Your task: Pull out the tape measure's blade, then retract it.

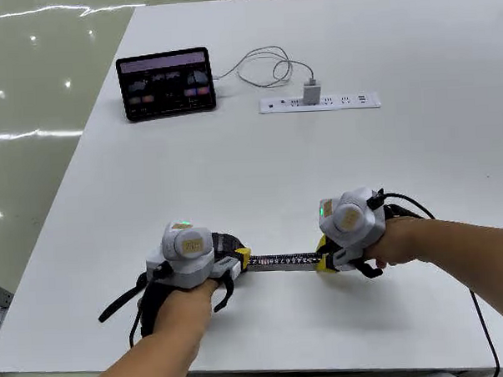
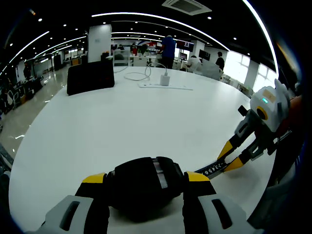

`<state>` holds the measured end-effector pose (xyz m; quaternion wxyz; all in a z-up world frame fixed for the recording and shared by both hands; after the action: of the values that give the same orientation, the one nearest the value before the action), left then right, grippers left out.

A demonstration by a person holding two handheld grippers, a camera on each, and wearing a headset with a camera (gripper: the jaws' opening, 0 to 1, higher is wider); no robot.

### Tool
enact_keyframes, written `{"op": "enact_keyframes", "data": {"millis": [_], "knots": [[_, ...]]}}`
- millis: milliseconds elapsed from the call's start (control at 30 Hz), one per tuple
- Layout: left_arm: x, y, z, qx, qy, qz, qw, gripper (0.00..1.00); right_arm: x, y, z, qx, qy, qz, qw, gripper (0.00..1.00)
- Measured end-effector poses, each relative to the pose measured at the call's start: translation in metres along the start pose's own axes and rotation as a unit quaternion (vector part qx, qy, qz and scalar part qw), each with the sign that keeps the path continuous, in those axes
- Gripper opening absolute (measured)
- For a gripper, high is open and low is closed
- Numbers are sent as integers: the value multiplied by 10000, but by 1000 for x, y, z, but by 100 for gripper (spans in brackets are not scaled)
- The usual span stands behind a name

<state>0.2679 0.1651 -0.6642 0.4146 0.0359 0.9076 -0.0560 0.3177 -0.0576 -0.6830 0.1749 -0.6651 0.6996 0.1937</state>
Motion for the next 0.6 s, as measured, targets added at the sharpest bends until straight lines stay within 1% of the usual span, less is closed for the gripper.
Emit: {"op": "enact_keyframes", "data": {"millis": [300, 400, 500, 600], "knots": [[0, 0, 0, 10, -6, -9, 10000, 56, -5, 0, 4, -7, -77, 36, 10000, 11], [0, 1, 0, 8, -4, -20, 10000, 56, -5, -1, 5, -30, -183, 215, 9996, 11], [0, 1, 0, 11, -1, -26, 10000, 56, -7, 0, 7, -12, -193, 122, 9997, 11], [0, 0, 0, 9, -2, -27, 10000, 56, -10, 1, 8, 1, -183, 103, 9998, 11]]}}
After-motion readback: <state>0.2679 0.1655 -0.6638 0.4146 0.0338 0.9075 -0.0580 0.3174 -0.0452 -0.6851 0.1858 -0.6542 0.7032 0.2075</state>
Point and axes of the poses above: the centre of the closed fingertips' face, and the gripper's own axes: z roughly forward along the fingers, y roughly to its left, x roughly out of its underside, the point moved 9 cm from there along -z, roughly backward along the fingers, and after that the axes turned 2 degrees about -x, right-handed, at the moved point
